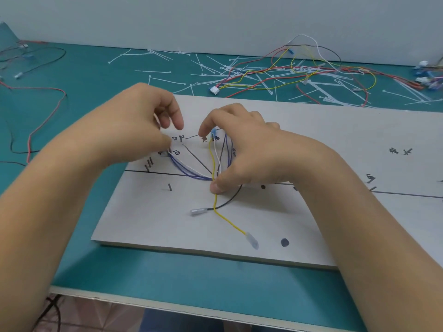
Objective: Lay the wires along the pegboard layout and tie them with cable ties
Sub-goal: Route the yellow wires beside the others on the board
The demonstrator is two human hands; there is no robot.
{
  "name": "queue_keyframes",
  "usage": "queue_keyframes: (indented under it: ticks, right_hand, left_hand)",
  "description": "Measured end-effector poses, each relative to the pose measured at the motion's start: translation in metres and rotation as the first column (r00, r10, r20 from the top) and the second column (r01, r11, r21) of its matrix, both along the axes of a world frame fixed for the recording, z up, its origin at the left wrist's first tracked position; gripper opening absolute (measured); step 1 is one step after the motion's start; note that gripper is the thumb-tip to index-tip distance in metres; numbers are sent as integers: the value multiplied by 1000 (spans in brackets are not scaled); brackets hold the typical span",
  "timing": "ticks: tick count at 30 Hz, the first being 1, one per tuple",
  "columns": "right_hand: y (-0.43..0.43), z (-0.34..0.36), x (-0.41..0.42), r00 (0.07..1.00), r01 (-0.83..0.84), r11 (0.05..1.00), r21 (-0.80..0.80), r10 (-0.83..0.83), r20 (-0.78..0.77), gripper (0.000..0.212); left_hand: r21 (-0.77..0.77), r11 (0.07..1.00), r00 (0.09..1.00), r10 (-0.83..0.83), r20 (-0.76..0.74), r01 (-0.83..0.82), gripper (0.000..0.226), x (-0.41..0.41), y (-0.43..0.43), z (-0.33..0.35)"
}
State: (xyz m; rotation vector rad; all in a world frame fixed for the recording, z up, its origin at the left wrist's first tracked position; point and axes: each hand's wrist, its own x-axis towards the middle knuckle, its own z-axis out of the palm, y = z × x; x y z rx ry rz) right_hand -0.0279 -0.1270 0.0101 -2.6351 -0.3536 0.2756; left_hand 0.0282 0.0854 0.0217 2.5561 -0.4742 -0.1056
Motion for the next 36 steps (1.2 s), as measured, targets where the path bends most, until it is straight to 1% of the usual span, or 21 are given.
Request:
queue_keyframes:
  ticks: [2,5,8,11,13,15,18,22,25,26,28,30,33,36]
  right_hand:
    - [-1,0,-1,1000,5,1000,-18,-5,-1,80]
    - [-2,-2,0,1000,-2,998,-60,2,-6,75]
    - [-4,-2,0,1000,-2,994,-112,0,-16,78]
    - [-4,3,-3,1000,9,993,-118,-9,0,96]
    - [0,8,-6,1000,10,990,-140,-7,22,99]
    - [3,13,-12,999,9,988,-155,-1,49,94]
    - [-5,27,-27,998,23,996,-90,-17,61,83]
    - [-17,42,-49,996,26,1000,-7,-27,-83,68]
    - [-11,32,-60,977,-27,999,37,34,-211,60]
    - [-8,27,-63,972,-49,998,27,54,-228,57]
    - [-3,17,-65,976,-110,994,-20,104,-193,46]
    - [-3,11,-65,978,-124,992,-8,121,-167,35]
    - [-15,12,-59,979,-92,993,79,105,-176,27]
    - [-41,24,-54,977,11,988,155,22,-210,15]
  left_hand:
    - [27,992,992,-123,-16,124,35,-3,-13,5]
    - [75,947,944,-300,-135,312,20,-5,-32,12]
    - [122,920,917,-345,-198,372,15,1,-41,12]
    - [79,911,893,-376,-248,405,16,5,-43,4]
    - [32,911,883,-390,-261,412,16,6,-41,-3]
    - [5,909,881,-403,-249,417,16,7,-39,-7]
    - [-13,904,877,-418,-238,427,17,5,-37,-9]
    - [-29,894,862,-440,-253,448,16,2,-34,-12]
    - [-42,893,860,-443,-254,448,13,-1,-32,-12]
    - [-45,894,861,-441,-254,445,12,-1,-32,-12]
    - [-56,897,861,-438,-259,439,11,-3,-33,-11]
    - [-55,898,865,-437,-249,437,11,-4,-33,-11]
    - [-57,895,867,-442,-228,442,10,-3,-33,-13]
    - [-67,892,857,-449,-254,447,10,-5,-33,-14]
